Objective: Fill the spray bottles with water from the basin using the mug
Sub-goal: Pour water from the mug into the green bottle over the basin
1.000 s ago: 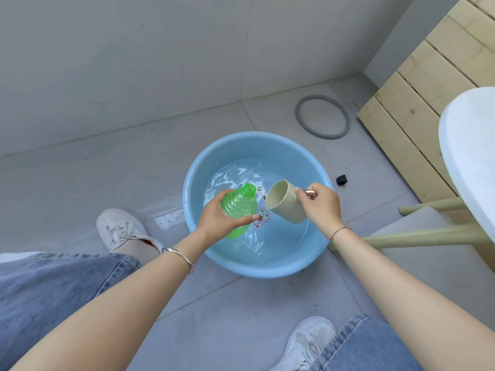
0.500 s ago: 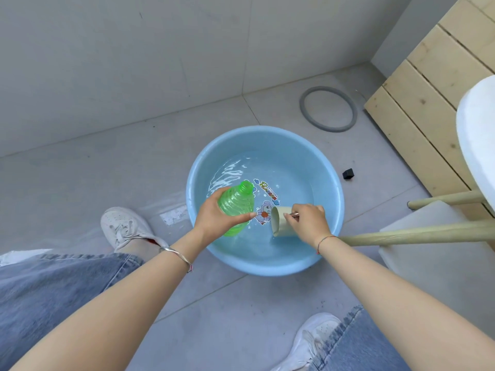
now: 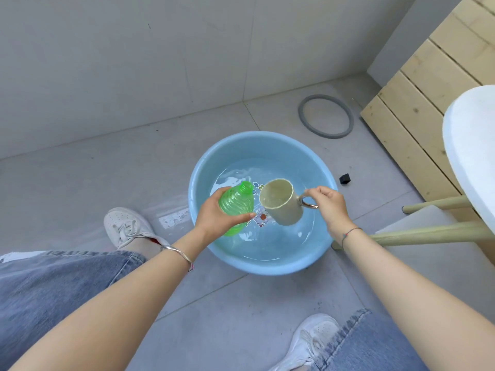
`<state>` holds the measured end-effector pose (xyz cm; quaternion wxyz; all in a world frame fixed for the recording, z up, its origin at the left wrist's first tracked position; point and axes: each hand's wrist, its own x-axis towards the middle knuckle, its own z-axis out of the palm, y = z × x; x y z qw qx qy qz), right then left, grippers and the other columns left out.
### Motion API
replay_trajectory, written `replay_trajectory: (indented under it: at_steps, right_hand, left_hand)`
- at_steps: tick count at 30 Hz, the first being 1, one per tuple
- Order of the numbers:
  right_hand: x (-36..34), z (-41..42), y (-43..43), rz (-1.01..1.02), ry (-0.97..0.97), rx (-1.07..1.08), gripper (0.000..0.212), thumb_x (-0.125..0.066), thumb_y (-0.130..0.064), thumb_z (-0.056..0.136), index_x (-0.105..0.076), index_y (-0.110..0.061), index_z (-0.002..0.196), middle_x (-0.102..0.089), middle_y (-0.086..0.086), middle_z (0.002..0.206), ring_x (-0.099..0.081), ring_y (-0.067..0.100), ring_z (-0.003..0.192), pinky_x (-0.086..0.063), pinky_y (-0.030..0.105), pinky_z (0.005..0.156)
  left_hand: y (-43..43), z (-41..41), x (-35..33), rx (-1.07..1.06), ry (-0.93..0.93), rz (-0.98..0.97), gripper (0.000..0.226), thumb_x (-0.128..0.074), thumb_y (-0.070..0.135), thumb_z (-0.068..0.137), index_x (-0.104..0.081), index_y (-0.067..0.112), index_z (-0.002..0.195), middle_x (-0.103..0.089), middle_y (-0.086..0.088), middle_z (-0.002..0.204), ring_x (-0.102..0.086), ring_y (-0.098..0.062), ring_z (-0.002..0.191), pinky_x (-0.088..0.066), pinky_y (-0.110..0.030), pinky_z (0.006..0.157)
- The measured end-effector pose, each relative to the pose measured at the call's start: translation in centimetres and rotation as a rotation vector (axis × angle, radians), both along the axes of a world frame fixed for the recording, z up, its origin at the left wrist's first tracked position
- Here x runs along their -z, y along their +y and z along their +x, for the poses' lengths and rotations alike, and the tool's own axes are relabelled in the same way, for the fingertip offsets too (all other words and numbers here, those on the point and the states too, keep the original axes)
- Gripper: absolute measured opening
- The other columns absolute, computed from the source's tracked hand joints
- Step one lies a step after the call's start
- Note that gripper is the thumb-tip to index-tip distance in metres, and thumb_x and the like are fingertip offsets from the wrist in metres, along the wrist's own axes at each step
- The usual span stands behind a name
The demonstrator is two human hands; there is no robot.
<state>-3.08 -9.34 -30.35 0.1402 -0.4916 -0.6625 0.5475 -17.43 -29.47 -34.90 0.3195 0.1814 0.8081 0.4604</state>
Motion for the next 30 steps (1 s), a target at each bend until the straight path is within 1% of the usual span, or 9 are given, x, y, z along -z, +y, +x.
replay_trajectory:
  at_steps: [3, 5, 8, 10, 12, 14, 17, 21, 30]
  right_hand:
    - [-3.1, -1.1, -0.1, -0.015, 0.146, 0.036, 0.032, -0.061, -0.009, 0.086, -0.05, -0.011, 0.056, -0.04, -0.015, 0.042, -0.038, 0.0, 0.046, -0.03, 0.012, 0.055]
    - [-5.2, -1.6, 0.0, 0.013, 0.22, 0.026, 0.036, -0.063, -0.01, 0.086, -0.046, -0.015, 0.055, -0.035, -0.015, 0.04, -0.035, 0.0, 0.045, -0.029, 0.016, 0.058]
    - [-7.8, -1.8, 0.1, 0.078, 0.288, -0.03, 0.044, -0.069, -0.017, 0.084, -0.037, -0.017, 0.054, -0.027, -0.005, 0.053, -0.03, 0.008, 0.053, -0.03, 0.017, 0.057]
    - [-9.1, -1.7, 0.1, 0.136, 0.323, -0.052, 0.046, -0.073, -0.014, 0.082, -0.034, -0.016, 0.056, -0.032, -0.008, 0.048, -0.042, 0.004, 0.049, -0.033, 0.009, 0.051]
    - [-10.1, -1.5, -0.1, 0.204, 0.349, -0.071, 0.046, -0.074, -0.011, 0.08, -0.036, -0.016, 0.055, -0.041, -0.015, 0.041, -0.055, 0.006, 0.056, -0.034, 0.007, 0.046]
    - [-10.6, -1.2, -0.1, 0.267, 0.351, -0.102, 0.045, -0.075, -0.011, 0.079, -0.037, -0.016, 0.055, -0.049, -0.013, 0.044, -0.058, 0.012, 0.059, -0.033, 0.009, 0.046]
    - [-11.3, -0.9, -0.5, 0.391, 0.32, -0.174, 0.044, -0.075, -0.013, 0.078, -0.038, -0.013, 0.057, -0.05, 0.009, 0.056, -0.049, 0.013, 0.055, -0.033, 0.021, 0.053]
    - [-11.8, -0.7, -1.1, 0.562, 0.226, -0.221, 0.045, -0.075, -0.015, 0.077, -0.036, -0.015, 0.056, -0.035, -0.003, 0.052, -0.028, 0.005, 0.05, -0.024, 0.019, 0.048]
    - [-12.5, -0.7, -1.6, 0.926, 0.173, -0.318, 0.038, -0.07, -0.022, 0.071, -0.035, -0.017, 0.057, -0.034, -0.01, 0.053, -0.033, 0.016, 0.061, -0.026, 0.028, 0.062]
  left_hand:
    - [0.1, 0.2, -0.5, -0.002, -0.001, 0.012, 0.085, -0.092, 0.051, 0.052, -0.056, 0.03, 0.126, -0.064, 0.009, 0.119, -0.06, -0.013, 0.113, -0.048, -0.037, 0.1]
    - [0.2, 0.4, -0.9, -0.002, 0.019, 0.022, 0.081, -0.092, 0.048, 0.055, -0.057, 0.03, 0.125, -0.065, 0.01, 0.117, -0.06, -0.013, 0.11, -0.049, -0.034, 0.098]
    - [0.5, 0.7, -2.0, 0.003, 0.026, 0.04, 0.079, -0.093, 0.043, 0.057, -0.056, 0.028, 0.125, -0.064, 0.009, 0.117, -0.06, -0.013, 0.108, -0.049, -0.028, 0.094]
    - [0.8, 0.9, -2.5, 0.005, 0.032, 0.05, 0.079, -0.093, 0.043, 0.057, -0.056, 0.028, 0.126, -0.063, 0.009, 0.117, -0.059, -0.012, 0.109, -0.047, -0.026, 0.092]
    - [1.0, 1.2, -3.0, 0.009, 0.052, 0.06, 0.078, -0.092, 0.043, 0.058, -0.056, 0.028, 0.125, -0.062, 0.01, 0.117, -0.058, -0.011, 0.109, -0.044, -0.024, 0.091]
    - [1.3, 1.4, -3.4, 0.014, 0.053, 0.071, 0.076, -0.092, 0.04, 0.059, -0.056, 0.028, 0.125, -0.063, 0.01, 0.115, -0.058, -0.011, 0.107, -0.042, -0.022, 0.089]
    - [1.5, 1.7, -3.6, 0.019, 0.051, 0.078, 0.076, -0.093, 0.042, 0.058, -0.056, 0.029, 0.123, -0.063, 0.011, 0.114, -0.058, -0.011, 0.107, -0.046, -0.025, 0.091]
    - [1.6, 2.1, -3.5, 0.033, 0.069, 0.085, 0.075, -0.092, 0.048, 0.053, -0.059, 0.033, 0.118, -0.065, 0.014, 0.11, -0.06, -0.01, 0.106, -0.049, -0.032, 0.093]
    - [1.8, 2.5, -3.4, 0.038, 0.097, 0.07, 0.079, -0.093, 0.047, 0.054, -0.057, 0.029, 0.123, -0.063, 0.012, 0.117, -0.058, -0.011, 0.111, -0.046, -0.03, 0.097]
